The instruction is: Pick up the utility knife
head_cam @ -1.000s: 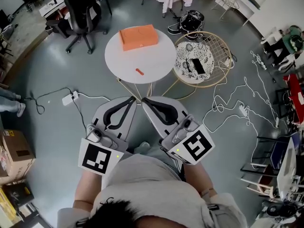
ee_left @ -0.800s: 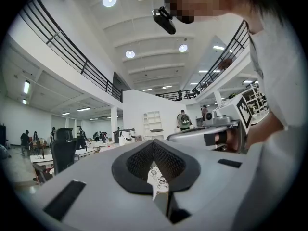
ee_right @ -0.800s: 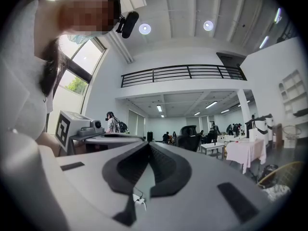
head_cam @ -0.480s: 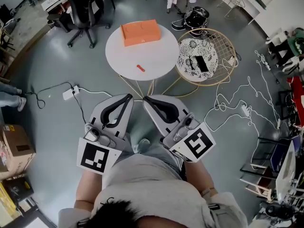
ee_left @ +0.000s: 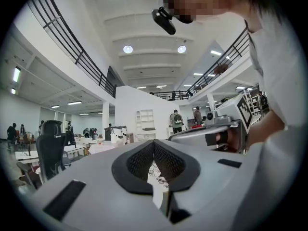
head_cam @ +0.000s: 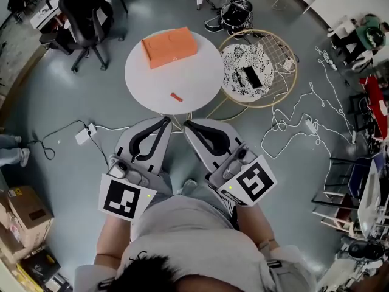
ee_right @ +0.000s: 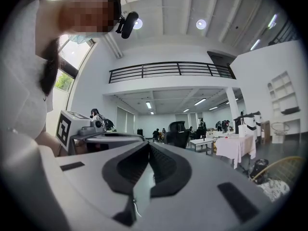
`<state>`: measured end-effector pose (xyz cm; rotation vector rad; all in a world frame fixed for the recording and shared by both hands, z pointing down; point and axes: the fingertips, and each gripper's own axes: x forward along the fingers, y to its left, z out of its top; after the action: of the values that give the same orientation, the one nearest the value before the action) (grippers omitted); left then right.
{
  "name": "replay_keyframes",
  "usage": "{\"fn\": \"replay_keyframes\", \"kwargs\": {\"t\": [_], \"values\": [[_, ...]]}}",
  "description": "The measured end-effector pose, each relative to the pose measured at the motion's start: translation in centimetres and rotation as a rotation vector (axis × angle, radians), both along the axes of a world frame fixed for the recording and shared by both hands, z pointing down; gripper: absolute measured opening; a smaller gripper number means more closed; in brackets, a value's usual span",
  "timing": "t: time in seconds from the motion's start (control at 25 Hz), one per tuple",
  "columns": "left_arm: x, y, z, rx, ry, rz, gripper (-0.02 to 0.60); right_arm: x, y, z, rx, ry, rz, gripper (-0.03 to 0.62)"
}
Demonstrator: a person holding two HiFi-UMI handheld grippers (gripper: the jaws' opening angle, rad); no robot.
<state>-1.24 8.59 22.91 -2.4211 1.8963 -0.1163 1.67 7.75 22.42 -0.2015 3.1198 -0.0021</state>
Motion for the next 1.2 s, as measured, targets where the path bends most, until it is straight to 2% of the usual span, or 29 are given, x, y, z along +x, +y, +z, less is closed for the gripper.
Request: {"fn": "replay_keyframes", "kwargs": {"t": [0.56, 0.84, 1.04, 1.2], "values": [[-7.4, -5.4, 0.1, -0.003, 0.005, 0.204, 0.011, -7.0, -5.4, -0.1, -0.005, 0.000, 0.212, 0.009], [-9.3, -6.3, 1.0, -0.004, -0.014, 0.296, 0.011, -8.5, -6.4, 0.0, 0.008, 0.015, 0.307, 0.010], [-9.9, -7.0, 1.8, -0.017, 0.013, 0.328, 0.011, -8.3, -7.0, 0.0, 0.005, 0.030, 0.364, 0.009], [-9.2, -7.6, 2.5, -0.029, -0.030, 0.367, 0.011, -7.9, -7.6, 0.1, -0.005, 0.035, 0.395, 0.009]]}}
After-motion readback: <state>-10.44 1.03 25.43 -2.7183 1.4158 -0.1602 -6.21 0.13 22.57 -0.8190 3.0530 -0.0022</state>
